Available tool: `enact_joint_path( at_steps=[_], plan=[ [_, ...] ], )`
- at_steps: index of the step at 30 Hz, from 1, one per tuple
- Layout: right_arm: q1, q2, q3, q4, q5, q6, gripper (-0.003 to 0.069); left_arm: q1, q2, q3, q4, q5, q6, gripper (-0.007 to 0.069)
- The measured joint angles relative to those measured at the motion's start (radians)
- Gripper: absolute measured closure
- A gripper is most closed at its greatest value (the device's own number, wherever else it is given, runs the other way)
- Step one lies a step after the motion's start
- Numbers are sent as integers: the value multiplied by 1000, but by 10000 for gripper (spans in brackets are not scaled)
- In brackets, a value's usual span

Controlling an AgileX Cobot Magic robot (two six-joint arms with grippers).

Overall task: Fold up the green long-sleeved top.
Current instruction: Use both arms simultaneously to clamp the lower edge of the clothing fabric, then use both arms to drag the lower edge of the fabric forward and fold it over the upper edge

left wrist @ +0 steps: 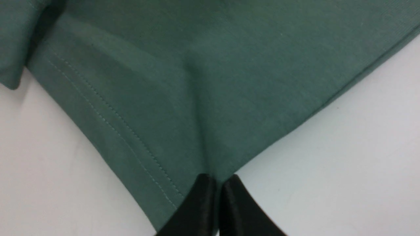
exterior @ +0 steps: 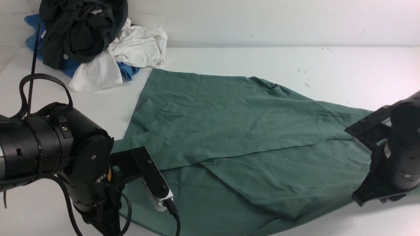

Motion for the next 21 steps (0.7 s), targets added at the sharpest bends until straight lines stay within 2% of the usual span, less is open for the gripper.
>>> enact_joint_path(
  at_steps=[5, 8, 15, 21],
  plan=[
    [-92, -1, -94, 157, 58, -124, 669, 0, -1, -19, 40, 5, -15, 619],
    [-129, -1, -154, 212, 65, -167, 669, 0, -4, -73, 90, 13, -43, 619],
    [-197, 72, -370, 224, 111, -207, 669, 65, 47, -319, 132, 31, -28, 611],
    [-230, 227, -586, 221, 144, -228, 669, 130, 199, -582, 134, 46, 59, 611]
  ],
)
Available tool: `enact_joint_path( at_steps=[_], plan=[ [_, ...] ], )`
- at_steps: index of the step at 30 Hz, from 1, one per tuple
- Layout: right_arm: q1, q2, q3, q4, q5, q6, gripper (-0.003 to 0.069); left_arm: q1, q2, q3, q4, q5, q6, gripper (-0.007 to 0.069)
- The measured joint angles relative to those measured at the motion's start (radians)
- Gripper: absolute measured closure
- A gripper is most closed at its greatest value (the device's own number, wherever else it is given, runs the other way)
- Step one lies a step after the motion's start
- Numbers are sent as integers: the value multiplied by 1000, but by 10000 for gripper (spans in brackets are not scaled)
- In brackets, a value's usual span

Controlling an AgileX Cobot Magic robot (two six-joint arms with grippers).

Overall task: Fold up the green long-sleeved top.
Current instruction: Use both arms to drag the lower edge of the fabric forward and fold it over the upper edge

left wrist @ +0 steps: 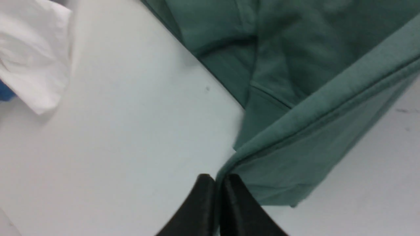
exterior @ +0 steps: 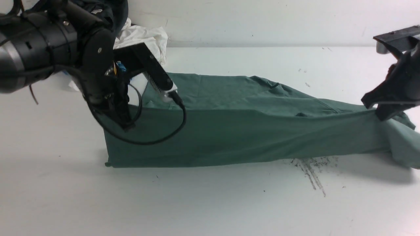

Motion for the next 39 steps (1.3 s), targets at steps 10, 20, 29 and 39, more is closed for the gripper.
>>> enact_joint_path(
  at_steps=[10, 20, 29, 39],
  plan=[
    [-7, 283, -423, 3, 25, -46, 669, 41, 268, -424, 2, 7, 30, 611],
    [-64, 515, -729, 7, 30, -51, 670, 85, 470, -677, -10, -60, 34, 611],
    [-82, 669, -756, 13, -121, -51, 670, 106, 623, -685, 13, -262, 21, 611],
    [-82, 734, -756, 13, -280, -49, 660, 106, 708, -685, 226, -391, -249, 608]
  ],
)
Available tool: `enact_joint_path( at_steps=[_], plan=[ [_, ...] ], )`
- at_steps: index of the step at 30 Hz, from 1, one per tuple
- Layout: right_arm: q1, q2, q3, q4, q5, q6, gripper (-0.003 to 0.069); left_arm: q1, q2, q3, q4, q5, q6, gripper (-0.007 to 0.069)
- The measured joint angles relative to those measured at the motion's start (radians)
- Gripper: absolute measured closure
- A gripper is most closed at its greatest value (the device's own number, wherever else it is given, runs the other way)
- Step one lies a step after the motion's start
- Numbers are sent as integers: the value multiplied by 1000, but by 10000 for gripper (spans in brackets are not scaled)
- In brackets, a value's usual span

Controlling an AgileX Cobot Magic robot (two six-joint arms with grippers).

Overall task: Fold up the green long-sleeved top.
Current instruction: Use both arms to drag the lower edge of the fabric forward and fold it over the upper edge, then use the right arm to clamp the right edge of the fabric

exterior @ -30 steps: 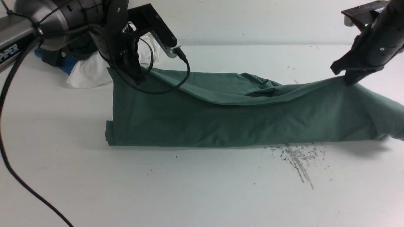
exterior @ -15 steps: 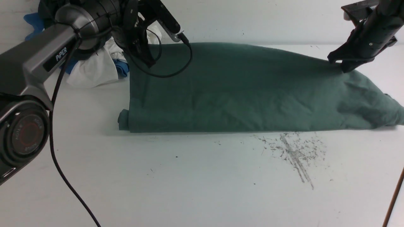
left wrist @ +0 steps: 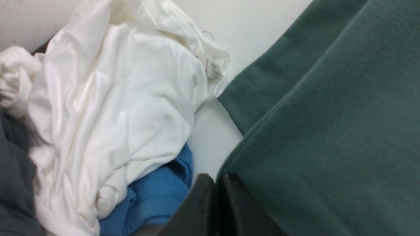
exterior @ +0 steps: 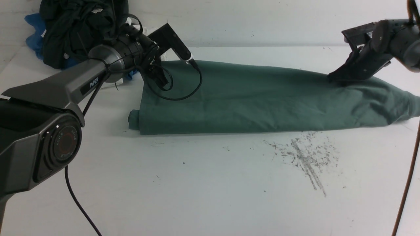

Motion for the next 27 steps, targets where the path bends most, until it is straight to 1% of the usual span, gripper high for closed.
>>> enact_joint_path(
  at_steps=[2, 3, 4, 5, 6, 7, 9, 11, 12, 13, 15, 16, 17, 20, 22, 23, 24, 25, 27],
  plan=[
    [0, 0, 0, 0, -7, 8, 646, 0, 1, 0, 27, 0, -52, 603],
    [-4, 0, -1, -9, -6, 27, 608, 0, 1, 0, 56, 0, -103, 586],
    [-4, -1, -1, -10, -6, 37, 593, 0, 1, 0, 69, 0, -125, 568],
    [-6, -5, -5, -11, -4, 59, 557, 0, 0, 0, 87, 2, -151, 545],
    [-6, -6, -5, -11, -3, 63, 550, 0, -1, 0, 87, 2, -151, 539],
    [-8, -15, -11, -13, 8, 95, 491, -1, -4, 0, 100, 16, -179, 486],
    [-8, -35, -18, -15, 27, 126, 417, -7, -19, 0, 105, 59, -216, 409],
    [-8, -74, -19, -15, 58, 161, 326, -21, -51, 0, 106, 125, -267, 318],
    [-8, -78, -19, -15, 62, 165, 317, -23, -54, 0, 106, 133, -272, 300],
    [-8, -108, -21, -18, 97, 188, 256, -43, -93, 0, 104, 202, -314, 235],
    [-8, -142, -24, -22, 151, 210, 190, -70, -137, -2, 87, 276, -335, 176],
    [-10, -145, -24, -22, 158, 212, 185, -70, -137, -3, 84, 291, -335, 172],
    [-18, -163, -25, -19, 211, 220, 148, -90, -164, -7, 56, 338, -334, 151],
    [-59, -169, -21, 15, 285, 224, 102, -112, -184, -9, -62, 410, -276, 147],
    [-100, -169, 4, 55, 298, 220, 90, -110, -170, -9, -160, 433, -225, 163],
    [-120, -169, 20, 78, 302, 215, 88, -108, -159, -9, -194, 436, -199, 177],
    [-124, -169, 27, 82, 302, 213, 87, -107, -156, -9, -202, 436, -199, 181],
    [-147, -169, 57, 109, 302, 196, 85, -98, -121, -9, -259, 435, -159, 225],
    [-158, -169, 84, 123, 302, 187, 84, -88, -78, -8, -293, 422, -146, 282]
  ],
)
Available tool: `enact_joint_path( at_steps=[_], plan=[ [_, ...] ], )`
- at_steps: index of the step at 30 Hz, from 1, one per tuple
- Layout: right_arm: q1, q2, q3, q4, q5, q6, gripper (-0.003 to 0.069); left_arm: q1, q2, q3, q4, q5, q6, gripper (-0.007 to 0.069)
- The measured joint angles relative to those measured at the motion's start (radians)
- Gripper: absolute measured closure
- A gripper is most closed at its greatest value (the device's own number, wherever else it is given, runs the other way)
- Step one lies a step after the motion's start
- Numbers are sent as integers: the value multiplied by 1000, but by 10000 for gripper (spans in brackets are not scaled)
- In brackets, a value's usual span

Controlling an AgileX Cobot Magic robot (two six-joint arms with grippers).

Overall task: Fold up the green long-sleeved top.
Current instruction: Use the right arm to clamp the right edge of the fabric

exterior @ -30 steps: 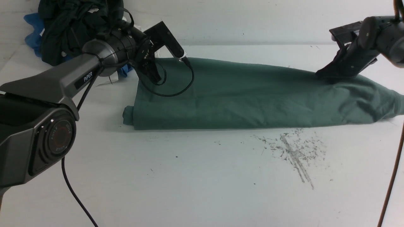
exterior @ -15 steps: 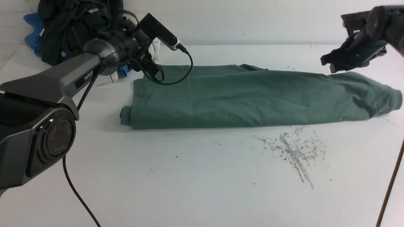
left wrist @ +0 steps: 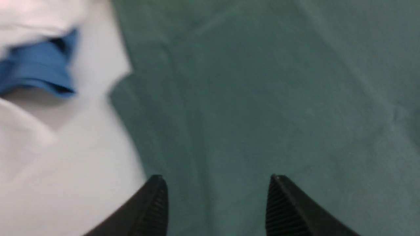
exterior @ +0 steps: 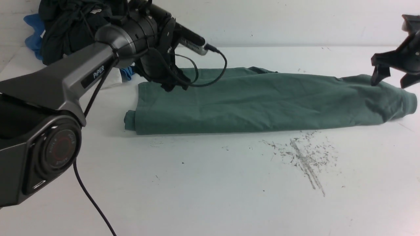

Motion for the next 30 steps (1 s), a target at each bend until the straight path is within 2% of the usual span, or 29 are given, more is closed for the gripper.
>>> enact_joint_path(
  at_steps=[8, 10, 12, 16, 19, 28, 30],
  plan=[
    [6, 0, 40, 17, -54, -17, 84, 23, 117, -16, -18, 0, 8, 566],
    [6, 0, 40, -3, -72, 1, 84, 21, 122, -21, -18, 10, 13, 606],
    [6, 2, 40, -24, -76, 14, 84, 20, 122, -22, -17, 14, 15, 620],
    [5, 33, 40, -144, -83, 86, 84, 19, 125, -27, -11, 25, 23, 632],
    [1, 67, 40, -169, -105, 118, 84, 19, 127, -27, -11, 27, 23, 632],
    [-23, 142, 30, -46, -156, 104, 85, 19, 127, -28, -7, 31, 27, 632],
    [-24, 146, 28, -17, -158, 55, 122, 19, 128, -28, -3, 37, 32, 632]
  ],
)
